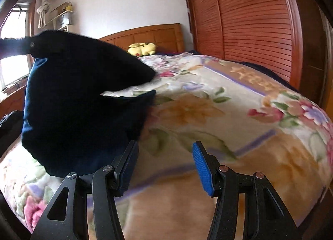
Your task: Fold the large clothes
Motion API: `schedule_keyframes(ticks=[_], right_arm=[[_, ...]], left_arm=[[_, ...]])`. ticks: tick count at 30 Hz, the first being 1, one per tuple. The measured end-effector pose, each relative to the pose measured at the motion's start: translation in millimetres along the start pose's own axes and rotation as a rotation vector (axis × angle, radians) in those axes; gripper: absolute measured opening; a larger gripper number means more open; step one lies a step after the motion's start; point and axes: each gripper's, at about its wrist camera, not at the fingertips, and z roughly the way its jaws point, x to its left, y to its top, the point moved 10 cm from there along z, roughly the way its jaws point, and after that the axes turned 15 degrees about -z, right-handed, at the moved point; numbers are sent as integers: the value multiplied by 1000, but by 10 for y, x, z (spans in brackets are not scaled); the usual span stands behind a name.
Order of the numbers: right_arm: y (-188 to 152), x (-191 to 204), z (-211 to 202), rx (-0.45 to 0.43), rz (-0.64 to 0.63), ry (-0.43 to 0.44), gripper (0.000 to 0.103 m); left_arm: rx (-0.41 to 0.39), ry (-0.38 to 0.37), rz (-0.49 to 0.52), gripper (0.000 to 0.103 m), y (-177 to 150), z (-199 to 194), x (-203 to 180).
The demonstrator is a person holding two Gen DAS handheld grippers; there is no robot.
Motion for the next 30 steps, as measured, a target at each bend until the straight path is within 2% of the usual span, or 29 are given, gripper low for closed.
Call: schedule_keyframes(ticks=[3, 6, 8, 10, 14, 18, 24, 27, 30], right_arm=[[37, 60, 11, 3, -4, 1, 56], [113, 117, 113, -3, -25, 9, 56], [138, 165, 116, -8, -35, 12, 56], [145, 150, 163, -14, -37, 11, 56], [153, 92, 160, -25, -21, 6, 56], [176, 47, 161, -32, -13, -4, 56], [450, -37, -42, -65, -40, -48, 56], [642, 16, -69, -59, -68, -31, 56], [890, 198, -114, -66, -107, 17, 56]], left_arm=[[42, 31, -21, 10, -91, 112, 14], [44, 46, -46, 19, -154, 86, 109], [28, 39, -63, 35, -172, 0, 182], [2, 24, -84, 45, -171, -91, 216], [-62, 19, -139, 73, -174, -375, 401], [-121, 74, -200, 77, -272, -631, 792], [-111, 130, -308, 80, -665, -641, 1413], [-97, 157, -336, 81, -862, -563, 1617], [-88, 154, -374, 81, -1033, -490, 1770]])
